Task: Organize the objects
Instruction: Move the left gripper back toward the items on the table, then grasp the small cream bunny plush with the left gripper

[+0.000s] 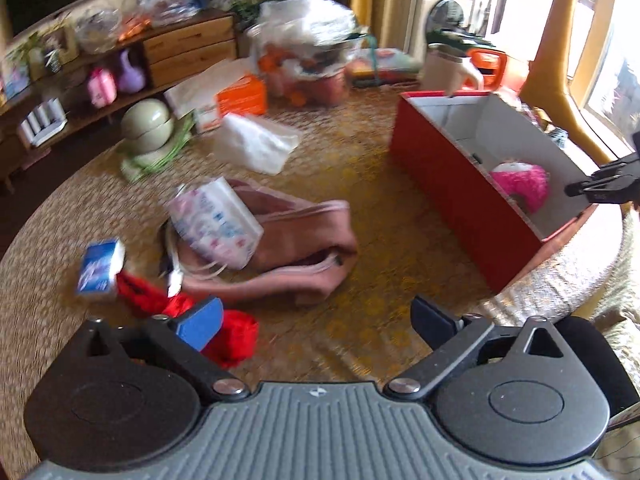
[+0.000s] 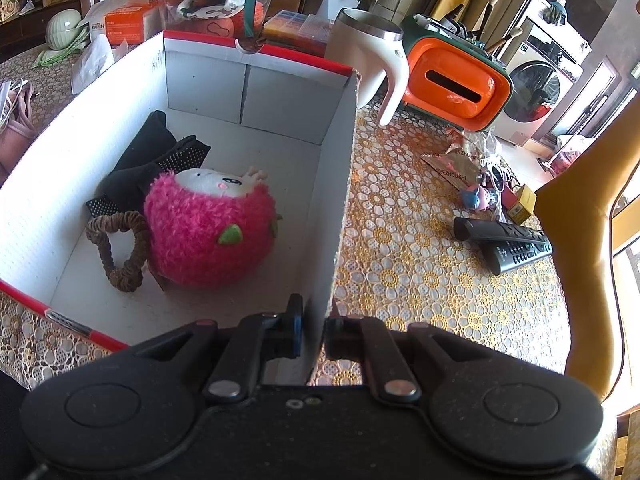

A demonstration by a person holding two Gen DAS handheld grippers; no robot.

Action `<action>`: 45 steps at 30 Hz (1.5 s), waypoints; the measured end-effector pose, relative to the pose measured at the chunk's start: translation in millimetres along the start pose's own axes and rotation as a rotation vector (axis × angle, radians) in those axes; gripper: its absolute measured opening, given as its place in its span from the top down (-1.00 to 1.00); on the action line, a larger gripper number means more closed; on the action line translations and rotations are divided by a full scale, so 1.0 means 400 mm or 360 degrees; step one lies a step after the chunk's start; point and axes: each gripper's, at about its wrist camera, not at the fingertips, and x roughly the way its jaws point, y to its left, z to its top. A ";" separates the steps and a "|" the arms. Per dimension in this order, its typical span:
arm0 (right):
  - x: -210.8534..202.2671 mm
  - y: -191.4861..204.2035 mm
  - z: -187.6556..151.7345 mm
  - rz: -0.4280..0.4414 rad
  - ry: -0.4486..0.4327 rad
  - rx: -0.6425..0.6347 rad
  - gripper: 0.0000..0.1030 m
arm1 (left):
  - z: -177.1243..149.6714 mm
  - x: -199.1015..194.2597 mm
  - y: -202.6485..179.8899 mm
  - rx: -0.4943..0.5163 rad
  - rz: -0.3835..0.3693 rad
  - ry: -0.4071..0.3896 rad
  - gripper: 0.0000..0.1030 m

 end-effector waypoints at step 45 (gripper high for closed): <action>-0.003 0.006 0.000 -0.0013 0.0022 -0.0014 0.81 | -0.205 0.180 0.172 -0.0402 0.0276 0.0199 0.06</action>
